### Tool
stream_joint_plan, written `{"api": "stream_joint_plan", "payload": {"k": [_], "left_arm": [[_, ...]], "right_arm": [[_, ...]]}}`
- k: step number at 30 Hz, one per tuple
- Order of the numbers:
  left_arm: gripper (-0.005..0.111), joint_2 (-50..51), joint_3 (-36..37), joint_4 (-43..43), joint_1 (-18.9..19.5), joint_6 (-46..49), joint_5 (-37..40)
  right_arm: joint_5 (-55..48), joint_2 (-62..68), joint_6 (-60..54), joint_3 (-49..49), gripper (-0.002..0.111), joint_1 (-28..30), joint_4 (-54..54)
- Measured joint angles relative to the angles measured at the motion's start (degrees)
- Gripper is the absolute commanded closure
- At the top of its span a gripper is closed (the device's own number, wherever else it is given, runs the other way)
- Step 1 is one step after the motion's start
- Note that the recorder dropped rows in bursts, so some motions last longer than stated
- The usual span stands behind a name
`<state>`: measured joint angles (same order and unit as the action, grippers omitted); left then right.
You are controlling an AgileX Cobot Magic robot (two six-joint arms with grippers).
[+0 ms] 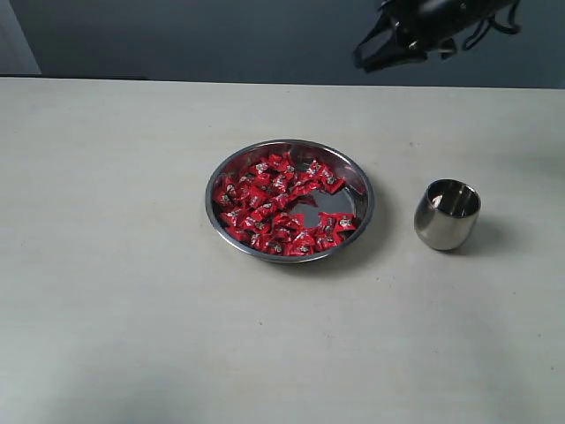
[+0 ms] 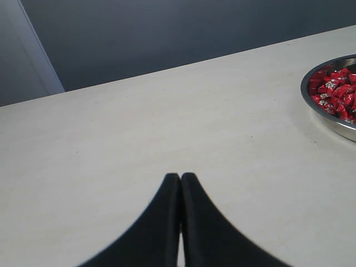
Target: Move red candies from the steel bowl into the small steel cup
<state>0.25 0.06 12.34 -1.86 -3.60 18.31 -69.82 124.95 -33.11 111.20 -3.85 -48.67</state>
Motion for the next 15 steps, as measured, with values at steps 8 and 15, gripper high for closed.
{"api": "stream_joint_plan", "payload": {"k": [8, 15], "left_arm": [[0.106, 0.0, 0.0, 0.0, 0.0, 0.0, 0.0], [0.106, 0.0, 0.0, 0.0, 0.0, 0.0, 0.0]], "right_arm": [[0.1, 0.8, -5.2, 0.0, 0.059, -15.1, 28.0], [5.9, 0.8, -5.2, 0.0, 0.059, -23.7, 34.5]]}}
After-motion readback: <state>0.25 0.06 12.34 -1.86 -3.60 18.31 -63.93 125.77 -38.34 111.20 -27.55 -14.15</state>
